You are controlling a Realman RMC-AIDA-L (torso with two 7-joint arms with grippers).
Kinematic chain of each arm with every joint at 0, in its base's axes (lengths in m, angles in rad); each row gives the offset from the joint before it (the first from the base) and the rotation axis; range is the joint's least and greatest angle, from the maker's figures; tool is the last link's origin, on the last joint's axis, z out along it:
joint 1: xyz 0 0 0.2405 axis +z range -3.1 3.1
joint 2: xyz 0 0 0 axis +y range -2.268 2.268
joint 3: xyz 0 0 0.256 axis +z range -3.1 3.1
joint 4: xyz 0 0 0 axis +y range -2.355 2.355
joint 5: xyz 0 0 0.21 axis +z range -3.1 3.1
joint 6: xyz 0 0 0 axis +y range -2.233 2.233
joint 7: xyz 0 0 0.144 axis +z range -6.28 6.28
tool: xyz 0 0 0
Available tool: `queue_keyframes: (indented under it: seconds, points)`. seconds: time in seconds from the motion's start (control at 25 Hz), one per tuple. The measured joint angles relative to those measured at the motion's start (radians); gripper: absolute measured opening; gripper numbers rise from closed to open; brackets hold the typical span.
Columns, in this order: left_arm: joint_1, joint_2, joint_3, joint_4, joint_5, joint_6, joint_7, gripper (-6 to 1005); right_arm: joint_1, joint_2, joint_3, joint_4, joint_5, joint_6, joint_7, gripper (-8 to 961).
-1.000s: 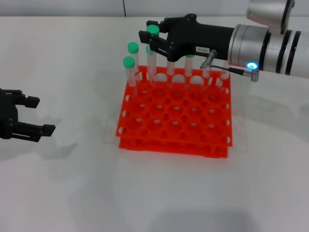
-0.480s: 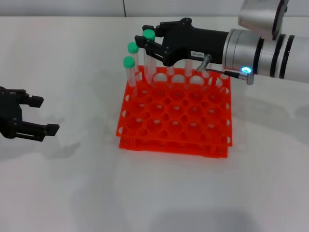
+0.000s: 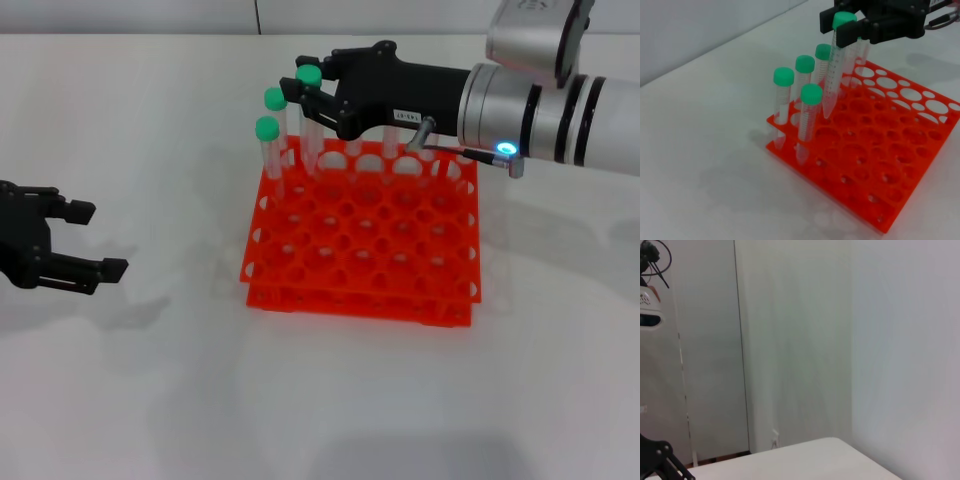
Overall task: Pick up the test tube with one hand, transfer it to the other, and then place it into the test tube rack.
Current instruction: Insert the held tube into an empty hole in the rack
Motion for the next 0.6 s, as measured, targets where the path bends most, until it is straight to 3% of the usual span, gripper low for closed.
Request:
queue_keyframes:
  seconds: [0.6]
  points:
    - [-0.002,-0.005,0.000,0.000,0.004,-0.003,0.000,874,0.013,0.000,-0.006,0.030,0.000,0.011,-0.001,283]
